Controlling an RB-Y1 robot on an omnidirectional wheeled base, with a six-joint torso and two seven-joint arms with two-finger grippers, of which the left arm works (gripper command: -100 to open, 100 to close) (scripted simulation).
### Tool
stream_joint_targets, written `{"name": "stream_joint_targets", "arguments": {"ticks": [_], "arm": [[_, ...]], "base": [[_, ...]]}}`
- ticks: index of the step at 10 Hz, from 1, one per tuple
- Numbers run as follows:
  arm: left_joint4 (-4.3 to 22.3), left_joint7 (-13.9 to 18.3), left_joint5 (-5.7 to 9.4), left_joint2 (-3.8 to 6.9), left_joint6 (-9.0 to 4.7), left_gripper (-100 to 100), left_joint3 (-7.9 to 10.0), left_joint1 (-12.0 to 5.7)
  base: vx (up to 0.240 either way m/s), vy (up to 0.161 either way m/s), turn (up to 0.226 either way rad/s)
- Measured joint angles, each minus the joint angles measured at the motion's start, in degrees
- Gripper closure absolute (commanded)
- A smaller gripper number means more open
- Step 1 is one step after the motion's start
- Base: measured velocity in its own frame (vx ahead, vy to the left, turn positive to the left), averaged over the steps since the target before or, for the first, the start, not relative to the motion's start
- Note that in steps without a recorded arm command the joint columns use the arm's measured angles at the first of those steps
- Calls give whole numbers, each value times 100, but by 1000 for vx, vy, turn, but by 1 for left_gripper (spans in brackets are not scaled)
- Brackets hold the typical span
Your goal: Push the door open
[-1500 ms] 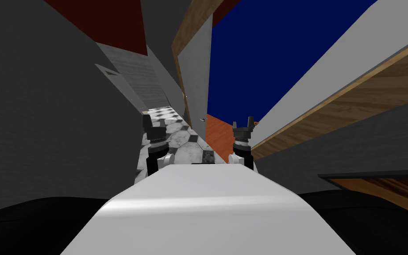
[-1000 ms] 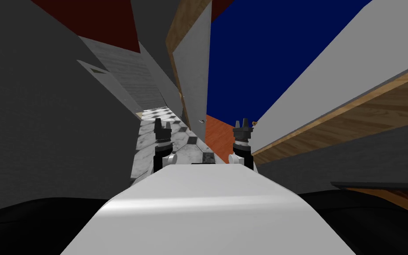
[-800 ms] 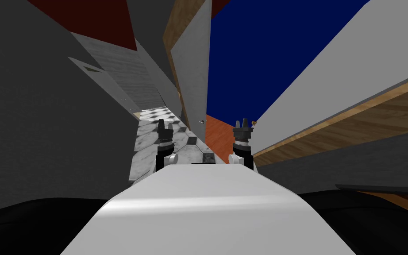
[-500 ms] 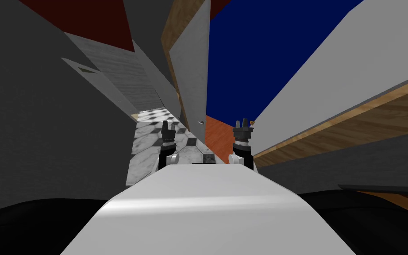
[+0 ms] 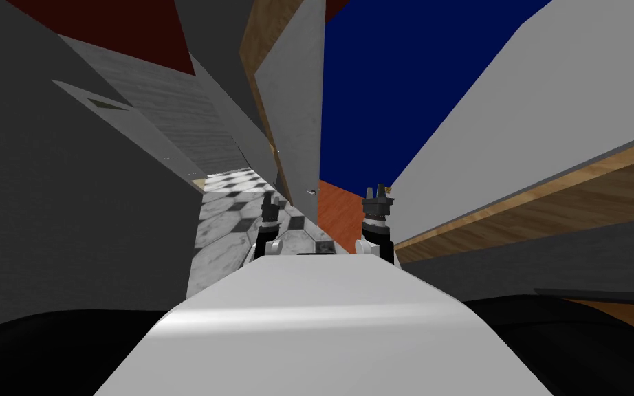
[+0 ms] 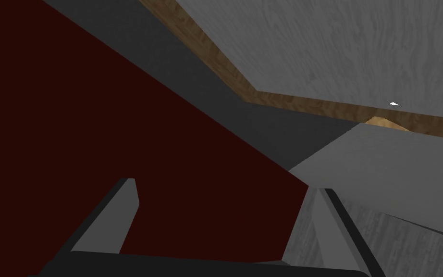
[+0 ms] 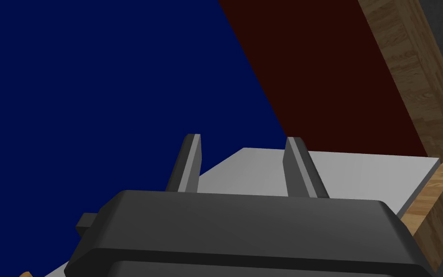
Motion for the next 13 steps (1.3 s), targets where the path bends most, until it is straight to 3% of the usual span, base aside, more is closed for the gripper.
{"name": "stream_joint_targets", "arguments": {"ticks": [6,10,13], "arm": [[874,98,-60,75,-105,-100,-326,-189],[1608,180,-87,130,-222,-100,-519,-395],[1958,235,-110,157,-250,-100,-658,-466]], "base": [[88,80,-103],[78,81,-108],[68,68,-72]]}}
